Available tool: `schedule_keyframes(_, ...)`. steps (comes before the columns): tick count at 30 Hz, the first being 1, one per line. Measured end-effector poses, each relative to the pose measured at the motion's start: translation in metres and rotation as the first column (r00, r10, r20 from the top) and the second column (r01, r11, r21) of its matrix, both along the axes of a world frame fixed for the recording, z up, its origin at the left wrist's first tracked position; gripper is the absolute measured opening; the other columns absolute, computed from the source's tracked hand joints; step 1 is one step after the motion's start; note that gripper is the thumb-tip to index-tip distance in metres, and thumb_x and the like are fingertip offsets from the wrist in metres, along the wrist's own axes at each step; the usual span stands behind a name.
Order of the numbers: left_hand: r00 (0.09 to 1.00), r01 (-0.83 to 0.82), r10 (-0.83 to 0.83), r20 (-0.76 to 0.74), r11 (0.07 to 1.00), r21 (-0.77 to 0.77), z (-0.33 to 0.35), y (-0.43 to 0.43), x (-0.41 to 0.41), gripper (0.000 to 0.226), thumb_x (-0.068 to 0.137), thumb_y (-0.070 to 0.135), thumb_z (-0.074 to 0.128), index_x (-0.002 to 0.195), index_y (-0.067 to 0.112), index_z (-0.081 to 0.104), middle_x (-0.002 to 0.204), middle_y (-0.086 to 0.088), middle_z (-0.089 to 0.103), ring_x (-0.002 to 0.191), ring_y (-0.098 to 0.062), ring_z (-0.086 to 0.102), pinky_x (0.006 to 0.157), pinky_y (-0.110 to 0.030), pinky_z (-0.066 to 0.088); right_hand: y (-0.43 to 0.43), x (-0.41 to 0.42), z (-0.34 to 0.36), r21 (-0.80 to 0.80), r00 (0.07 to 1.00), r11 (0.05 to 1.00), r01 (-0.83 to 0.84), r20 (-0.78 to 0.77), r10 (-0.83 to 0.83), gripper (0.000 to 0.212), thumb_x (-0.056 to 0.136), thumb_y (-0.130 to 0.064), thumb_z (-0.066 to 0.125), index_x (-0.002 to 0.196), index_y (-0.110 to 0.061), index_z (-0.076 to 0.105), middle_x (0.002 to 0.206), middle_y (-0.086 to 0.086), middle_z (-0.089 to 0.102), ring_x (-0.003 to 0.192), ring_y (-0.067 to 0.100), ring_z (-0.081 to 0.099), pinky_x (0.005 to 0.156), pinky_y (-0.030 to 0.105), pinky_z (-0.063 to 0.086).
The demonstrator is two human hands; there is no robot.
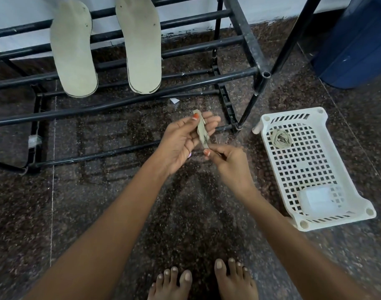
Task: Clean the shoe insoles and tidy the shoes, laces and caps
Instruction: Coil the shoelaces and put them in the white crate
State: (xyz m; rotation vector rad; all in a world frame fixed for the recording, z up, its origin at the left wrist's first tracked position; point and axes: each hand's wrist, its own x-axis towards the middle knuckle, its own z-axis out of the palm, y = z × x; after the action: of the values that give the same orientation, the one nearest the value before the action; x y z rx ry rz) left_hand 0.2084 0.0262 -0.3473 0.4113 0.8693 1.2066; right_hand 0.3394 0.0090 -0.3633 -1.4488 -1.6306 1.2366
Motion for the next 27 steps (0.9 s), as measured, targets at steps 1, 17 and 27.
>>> schedule_keyframes(1,1.0,-0.003,0.003,-0.018,1.0,-0.006,-0.001,0.0,0.001,0.027,0.099,0.007,0.036,0.107,-0.004,0.059,0.094,-0.011,0.072,0.085,-0.013,0.07,0.083,-0.023,0.055,0.0,0.0,0.0,0.073,0.997,0.997,-0.033,0.071,0.028,0.015,0.084,-0.002,0.06,0.097,-0.001,0.069,0.078,0.005,0.066,0.067,0.004,0.057,0.064,0.008,0.039)
schedule_keyframes(17,0.659,0.196,-0.185,-0.729,0.978,-0.07,-0.011,-0.001,0.002,0.035,0.09,0.027,0.059,0.067,0.002,0.06,0.06,-0.009,0.058,0.056,-0.015,0.052,0.06,-0.025,0.045,0.004,0.007,0.009,0.334,0.977,0.933,-0.132,0.205,0.065,0.011,0.071,-0.001,0.072,0.08,-0.007,0.071,0.079,0.01,0.067,0.075,0.022,0.06,0.067,0.023,0.043)
schedule_keyframes(27,0.721,0.277,-0.298,-0.626,0.951,-0.134,-0.002,-0.003,0.003,0.046,0.097,0.039,0.04,0.076,0.007,0.065,0.069,-0.003,0.064,0.068,-0.009,0.06,0.078,-0.032,0.048,0.016,0.014,0.01,0.316,0.976,0.93,-0.187,0.17,0.138,0.012,0.07,0.002,0.072,0.079,-0.007,0.071,0.096,-0.001,0.052,0.091,-0.004,0.048,0.076,-0.002,0.034)
